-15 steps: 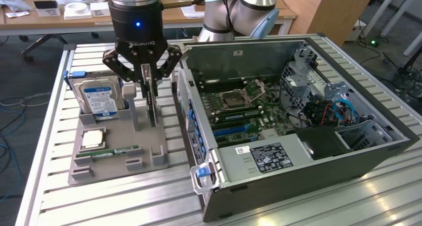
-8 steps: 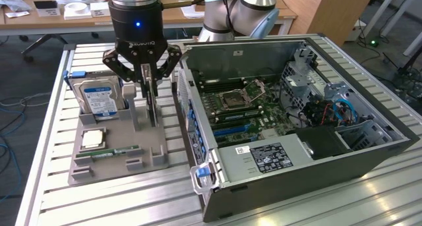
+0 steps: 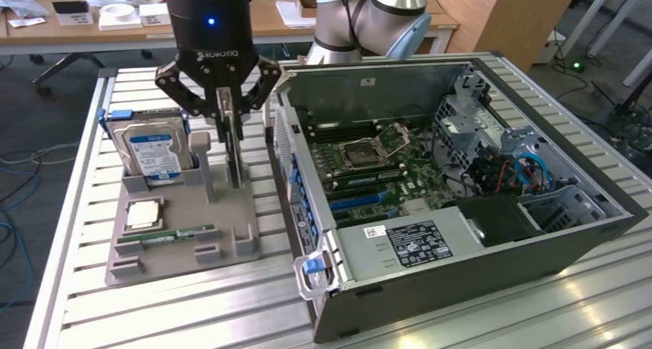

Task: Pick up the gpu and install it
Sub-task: 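Pick up the gpu and move the gpu toward the slot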

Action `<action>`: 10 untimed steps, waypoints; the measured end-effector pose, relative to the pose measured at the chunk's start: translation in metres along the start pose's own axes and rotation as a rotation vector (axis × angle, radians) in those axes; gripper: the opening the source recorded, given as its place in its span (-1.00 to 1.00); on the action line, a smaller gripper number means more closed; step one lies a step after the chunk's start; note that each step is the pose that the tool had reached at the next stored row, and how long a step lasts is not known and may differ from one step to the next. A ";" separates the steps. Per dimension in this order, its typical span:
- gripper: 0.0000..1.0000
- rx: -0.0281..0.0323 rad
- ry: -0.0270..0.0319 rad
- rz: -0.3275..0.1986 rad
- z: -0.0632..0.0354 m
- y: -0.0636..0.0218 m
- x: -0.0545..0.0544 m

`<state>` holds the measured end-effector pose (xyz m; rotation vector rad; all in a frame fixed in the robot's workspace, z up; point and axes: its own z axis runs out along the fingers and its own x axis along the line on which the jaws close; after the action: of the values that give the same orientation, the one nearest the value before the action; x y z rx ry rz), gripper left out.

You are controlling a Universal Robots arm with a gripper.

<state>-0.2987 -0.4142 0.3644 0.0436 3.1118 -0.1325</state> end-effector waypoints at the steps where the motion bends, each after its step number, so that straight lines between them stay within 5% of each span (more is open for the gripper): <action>1: -0.48 0.0001 0.0001 0.000 -0.0027 -0.0002 0.000; 10: -0.48 -0.0033 0.0000 0.000 -0.0250 -0.0021 -0.002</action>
<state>-0.2976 -0.4142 0.3895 0.0436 3.1120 -0.1274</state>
